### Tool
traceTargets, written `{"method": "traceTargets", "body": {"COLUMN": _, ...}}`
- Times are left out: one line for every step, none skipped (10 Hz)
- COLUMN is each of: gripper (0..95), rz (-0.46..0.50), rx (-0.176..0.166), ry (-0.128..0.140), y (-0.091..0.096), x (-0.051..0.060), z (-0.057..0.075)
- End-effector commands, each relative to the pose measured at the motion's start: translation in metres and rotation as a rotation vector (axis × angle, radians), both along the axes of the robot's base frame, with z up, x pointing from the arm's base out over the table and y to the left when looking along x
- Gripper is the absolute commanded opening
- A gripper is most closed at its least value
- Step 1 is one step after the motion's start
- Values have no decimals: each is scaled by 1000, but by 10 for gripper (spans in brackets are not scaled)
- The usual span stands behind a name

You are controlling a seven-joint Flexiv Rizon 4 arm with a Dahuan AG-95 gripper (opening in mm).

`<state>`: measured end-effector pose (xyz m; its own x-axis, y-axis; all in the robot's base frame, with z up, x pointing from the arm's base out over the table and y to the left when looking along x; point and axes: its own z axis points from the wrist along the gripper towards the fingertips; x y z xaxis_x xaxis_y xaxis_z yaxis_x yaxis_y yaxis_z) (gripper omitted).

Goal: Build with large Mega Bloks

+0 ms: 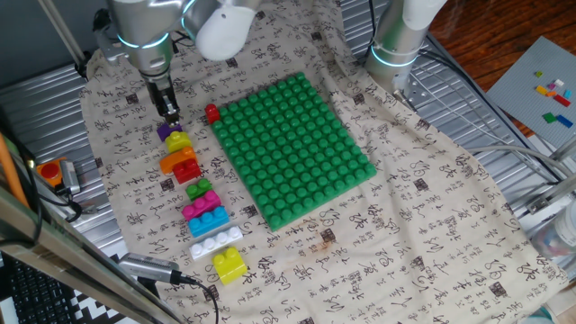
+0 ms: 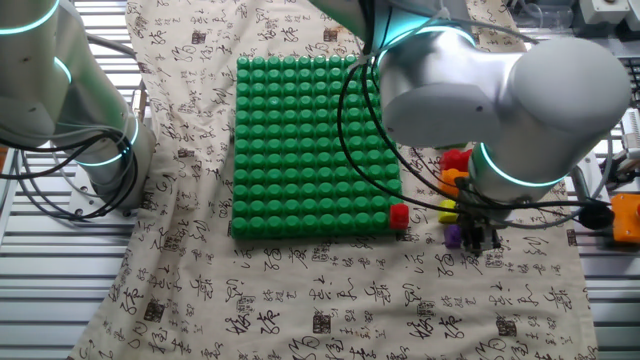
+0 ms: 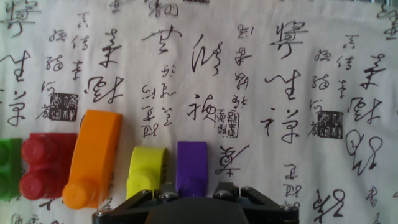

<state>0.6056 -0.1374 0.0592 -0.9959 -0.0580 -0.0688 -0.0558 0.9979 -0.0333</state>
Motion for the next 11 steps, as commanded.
{"method": "traceTargets", "body": {"gripper": 380, "rz": 1, "rx": 1, "ry": -3, "y": 0, "x": 1, "z": -2}}
{"method": "traceTargets", "body": {"gripper": 380, "rz": 2, "rx": 1, "ry": -4, "y": 0, "x": 0, "z": -2}}
{"method": "traceTargets", "body": {"gripper": 380, "rz": 1, "rx": 1, "ry": -6, "y": 1, "x": 0, "z": -3}}
{"method": "traceTargets", "body": {"gripper": 380, "rz": -1, "rx": 1, "ry": -6, "y": 1, "x": 0, "z": -4}}
{"method": "traceTargets", "body": {"gripper": 190, "rz": -3, "rx": 1, "ry": -7, "y": 2, "x": 0, "z": -4}}
{"method": "traceTargets", "body": {"gripper": 190, "rz": -5, "rx": 1, "ry": -9, "y": 2, "x": 0, "z": -5}}
{"method": "traceTargets", "body": {"gripper": 190, "rz": -7, "rx": 2, "ry": -11, "y": 2, "x": -1, "z": -5}}
{"method": "traceTargets", "body": {"gripper": 0, "rz": -7, "rx": 2, "ry": -14, "y": 2, "x": -1, "z": -6}}
{"method": "traceTargets", "body": {"gripper": 0, "rz": -8, "rx": 3, "ry": -15, "y": 2, "x": -1, "z": -7}}
{"method": "traceTargets", "body": {"gripper": 0, "rz": -8, "rx": 4, "ry": -15, "y": 2, "x": -1, "z": -7}}
{"method": "traceTargets", "body": {"gripper": 0, "rz": -4, "rx": 4, "ry": -6, "y": 2, "x": -2, "z": -6}}
